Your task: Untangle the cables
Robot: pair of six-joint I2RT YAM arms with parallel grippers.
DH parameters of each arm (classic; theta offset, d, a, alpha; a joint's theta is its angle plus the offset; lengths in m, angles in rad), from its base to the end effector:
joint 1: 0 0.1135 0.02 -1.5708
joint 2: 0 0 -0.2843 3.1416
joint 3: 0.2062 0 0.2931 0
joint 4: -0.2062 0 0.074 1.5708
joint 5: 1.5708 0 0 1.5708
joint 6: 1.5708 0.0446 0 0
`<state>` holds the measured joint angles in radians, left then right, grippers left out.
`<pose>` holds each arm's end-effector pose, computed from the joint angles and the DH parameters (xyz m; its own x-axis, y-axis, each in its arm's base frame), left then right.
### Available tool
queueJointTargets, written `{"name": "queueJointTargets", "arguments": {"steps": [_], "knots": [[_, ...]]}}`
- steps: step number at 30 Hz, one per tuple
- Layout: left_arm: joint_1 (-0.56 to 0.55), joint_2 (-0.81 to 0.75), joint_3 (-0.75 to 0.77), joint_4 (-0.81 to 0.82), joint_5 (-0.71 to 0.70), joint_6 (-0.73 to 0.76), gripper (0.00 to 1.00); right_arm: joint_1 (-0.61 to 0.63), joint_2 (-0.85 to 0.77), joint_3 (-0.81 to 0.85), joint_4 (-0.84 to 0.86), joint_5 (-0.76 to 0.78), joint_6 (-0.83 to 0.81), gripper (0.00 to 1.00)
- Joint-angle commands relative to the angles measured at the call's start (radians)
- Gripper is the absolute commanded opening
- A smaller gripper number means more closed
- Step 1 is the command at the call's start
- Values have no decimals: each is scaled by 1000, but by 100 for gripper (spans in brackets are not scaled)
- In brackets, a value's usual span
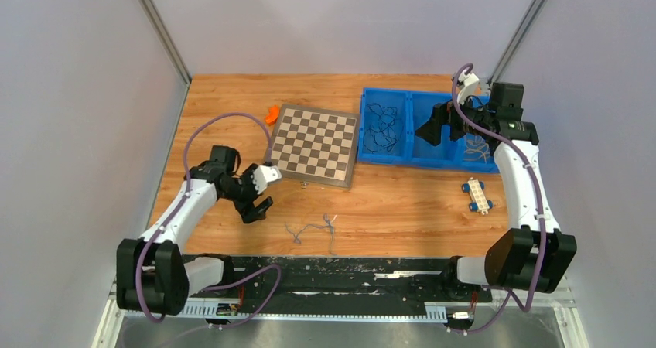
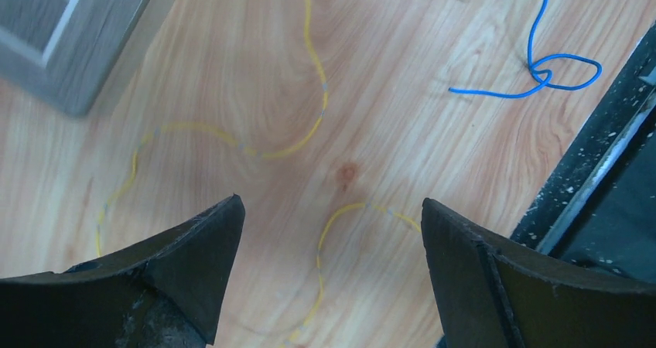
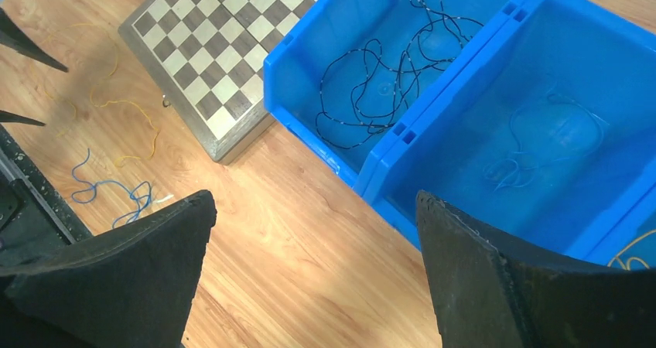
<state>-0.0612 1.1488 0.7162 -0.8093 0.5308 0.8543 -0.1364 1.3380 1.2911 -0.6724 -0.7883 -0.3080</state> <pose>0.2237 -0.0363 0.2006 -0.4575 0.6796 -0.5734 0.8542 0.5151 -0.0711 0.3244 -0.0126 0.3672 -0.4909 -0.1484 -0.8585 -0.6102 0.7619 0.2172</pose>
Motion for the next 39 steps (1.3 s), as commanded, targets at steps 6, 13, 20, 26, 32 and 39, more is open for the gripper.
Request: {"name": "queueJointTargets", "arguments": {"steps": [6,13,20,26,32,39], "knots": [[-208,218,15,254,-122,113,87,14,-39,31,-7,-45,-5,100],[-266,291,34,263,-210,115,51,15,-68,27,-10,-63,-2,100],[-267,149,277,99,-47,-140,0,25,-62,53,10,-135,35,99],[-266,60,663,64,166,-524,0,83,-61,104,75,-244,118,100],[-266,-23,782,320,380,-833,0,278,-85,126,172,-243,202,100],[-265,-8,846,696,509,-1222,0,513,-111,81,424,-89,336,100]]}}
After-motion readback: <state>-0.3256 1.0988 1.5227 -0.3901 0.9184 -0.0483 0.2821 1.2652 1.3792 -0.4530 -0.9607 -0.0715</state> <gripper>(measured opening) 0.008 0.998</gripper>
